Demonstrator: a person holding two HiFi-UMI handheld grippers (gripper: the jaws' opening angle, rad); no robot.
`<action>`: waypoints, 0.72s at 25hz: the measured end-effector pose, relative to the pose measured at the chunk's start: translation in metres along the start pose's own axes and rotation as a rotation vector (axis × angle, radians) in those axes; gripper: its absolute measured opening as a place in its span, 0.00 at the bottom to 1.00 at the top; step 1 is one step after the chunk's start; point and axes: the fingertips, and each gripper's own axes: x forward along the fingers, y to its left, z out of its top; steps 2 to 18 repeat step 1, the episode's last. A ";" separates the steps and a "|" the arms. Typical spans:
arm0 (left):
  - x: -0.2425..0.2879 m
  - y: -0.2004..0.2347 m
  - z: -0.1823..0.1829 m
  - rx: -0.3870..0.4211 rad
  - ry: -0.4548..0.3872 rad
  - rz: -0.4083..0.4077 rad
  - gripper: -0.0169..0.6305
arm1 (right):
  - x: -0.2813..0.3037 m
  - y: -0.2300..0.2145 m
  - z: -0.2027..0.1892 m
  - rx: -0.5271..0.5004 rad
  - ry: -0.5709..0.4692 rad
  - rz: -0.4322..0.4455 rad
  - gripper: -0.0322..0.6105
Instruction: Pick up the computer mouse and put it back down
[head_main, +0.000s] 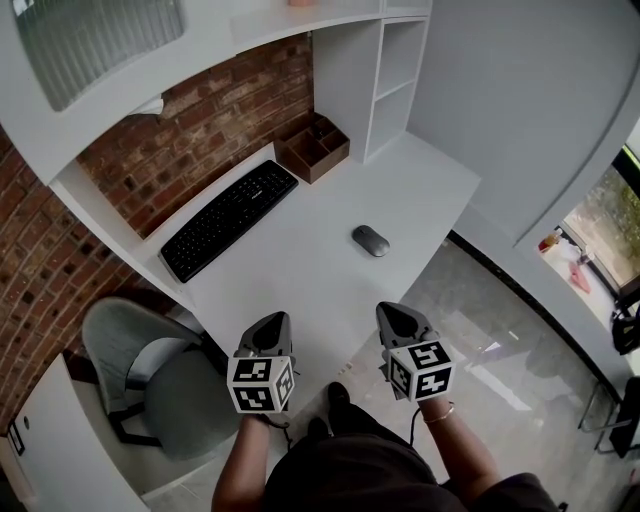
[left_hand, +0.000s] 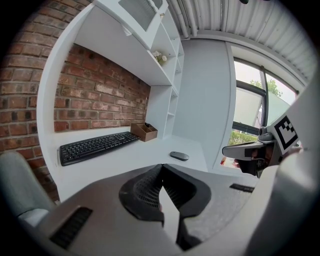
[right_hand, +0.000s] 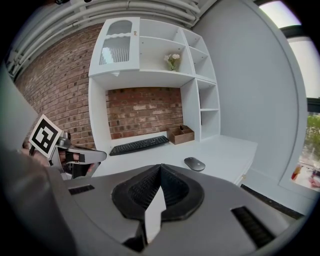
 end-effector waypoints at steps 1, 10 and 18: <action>0.000 -0.001 -0.001 -0.001 0.002 0.000 0.04 | -0.001 -0.001 0.000 0.002 0.001 0.000 0.06; 0.000 -0.001 -0.001 -0.001 0.002 0.000 0.04 | -0.001 -0.001 0.000 0.002 0.001 0.000 0.06; 0.000 -0.001 -0.001 -0.001 0.002 0.000 0.04 | -0.001 -0.001 0.000 0.002 0.001 0.000 0.06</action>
